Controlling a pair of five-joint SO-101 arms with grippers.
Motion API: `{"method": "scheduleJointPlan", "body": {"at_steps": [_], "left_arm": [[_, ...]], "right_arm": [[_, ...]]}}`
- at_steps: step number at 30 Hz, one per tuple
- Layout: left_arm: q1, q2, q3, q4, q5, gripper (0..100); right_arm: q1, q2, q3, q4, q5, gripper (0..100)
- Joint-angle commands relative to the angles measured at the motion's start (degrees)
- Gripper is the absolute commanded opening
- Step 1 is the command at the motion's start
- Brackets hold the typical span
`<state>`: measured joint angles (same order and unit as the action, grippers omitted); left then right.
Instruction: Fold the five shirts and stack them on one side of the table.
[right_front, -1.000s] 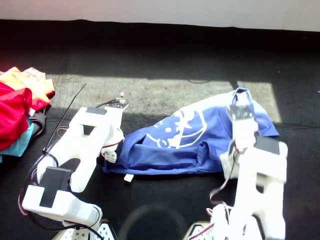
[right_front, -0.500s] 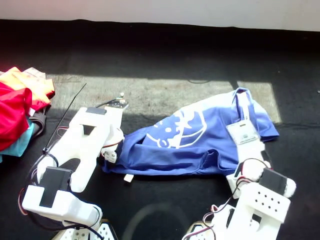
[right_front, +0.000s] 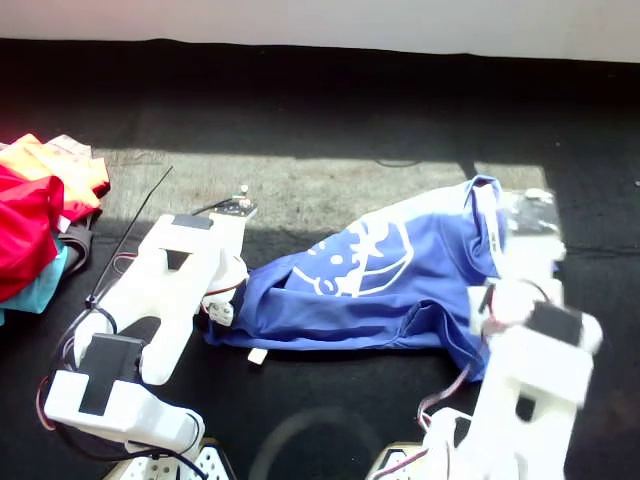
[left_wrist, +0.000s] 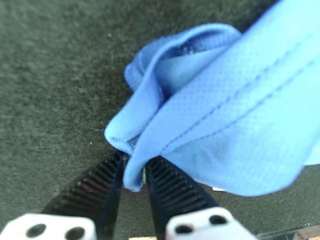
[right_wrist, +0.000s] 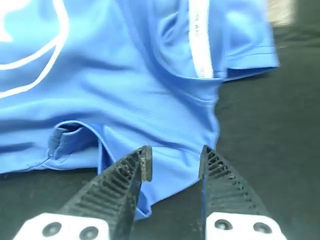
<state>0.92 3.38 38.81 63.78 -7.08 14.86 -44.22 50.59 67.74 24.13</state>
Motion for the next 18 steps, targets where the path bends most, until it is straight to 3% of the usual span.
{"method": "scheduleJointPlan", "body": {"at_steps": [1, 11, 18], "left_arm": [[0.04, 0.48, 0.04, -2.46, 0.26, 1], [-0.04, 0.48, 0.04, -2.37, 0.26, 1], [-0.04, -0.22, -0.40, -2.20, 0.53, 1]], "right_arm": [[-2.59, 17.10, -5.14, -3.65, -0.70, 15.9], [1.36, 54.20, -27.47, -3.91, -0.70, 15.9], [1.45, 69.41, -51.91, -2.68, -4.48, 15.9]]}}
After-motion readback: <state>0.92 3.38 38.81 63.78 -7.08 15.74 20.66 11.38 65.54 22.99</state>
